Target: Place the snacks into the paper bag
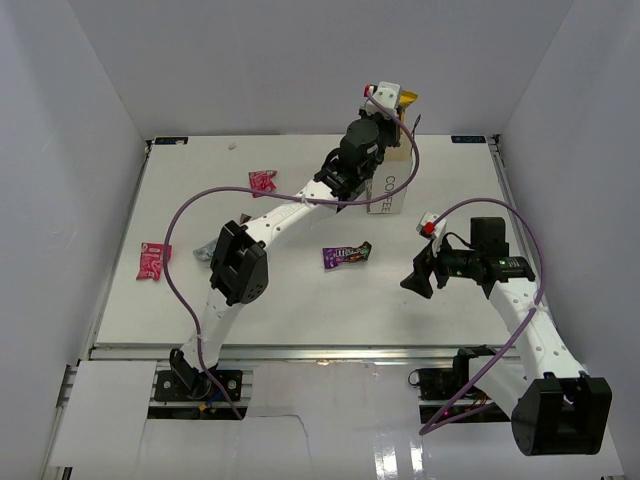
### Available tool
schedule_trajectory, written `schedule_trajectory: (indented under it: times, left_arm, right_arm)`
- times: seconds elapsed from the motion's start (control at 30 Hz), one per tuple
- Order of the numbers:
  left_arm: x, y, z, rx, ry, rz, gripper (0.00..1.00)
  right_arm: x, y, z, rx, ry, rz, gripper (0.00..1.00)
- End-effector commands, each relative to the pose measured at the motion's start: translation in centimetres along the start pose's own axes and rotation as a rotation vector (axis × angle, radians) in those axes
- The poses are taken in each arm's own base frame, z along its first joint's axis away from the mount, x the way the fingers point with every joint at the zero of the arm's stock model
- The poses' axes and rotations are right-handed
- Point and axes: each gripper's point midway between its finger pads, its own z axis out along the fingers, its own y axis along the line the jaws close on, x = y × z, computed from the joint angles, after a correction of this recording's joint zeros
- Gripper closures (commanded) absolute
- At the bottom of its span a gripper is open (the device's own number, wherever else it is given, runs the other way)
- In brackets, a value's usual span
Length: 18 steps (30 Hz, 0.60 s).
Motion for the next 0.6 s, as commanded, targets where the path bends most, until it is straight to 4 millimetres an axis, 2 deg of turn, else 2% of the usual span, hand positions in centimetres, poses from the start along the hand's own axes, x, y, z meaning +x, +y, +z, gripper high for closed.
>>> schedule_trajectory:
  times: [0.0,0.2,0.27,0.4,0.53,0.57]
  left_arm:
    - [-2.5,-0.1,-0.3,0.015,-0.045,-0.041,0.63]
    - [-1.6,-0.6,-0.3,0.041,-0.030,-0.064,0.53]
    - [-1.7,-0.6,-0.2,0.047,-0.032,-0.070,0.43]
    - [-2.0,-1.2,-0.4,0.074,-0.032,-0.092,0.31]
    - [-4.2,-2.8,-0.9,0.159,-0.055,-0.141,0.23]
    - [-5.9,-3.6,-1.4,0.218,-0.072,-0.150,0.21]
  right_arm:
    - [-0.4,-0.1,0.0,0.001,-0.025,-0.012,0.19]
    - [-0.4,-0.1,0.0,0.000,-0.025,-0.012,0.19]
    - [-0.5,-0.1,0.0,0.001,-0.026,-0.013,0.19]
    - [-0.5,0.1,0.0,-0.008,-0.030,-0.014,0.19]
    - [-0.6,0.9,0.2,-0.066,-0.043,-0.034,0.18]
    - [-0.7,1.4,0.4,-0.119,-0.055,-0.039,0.18]
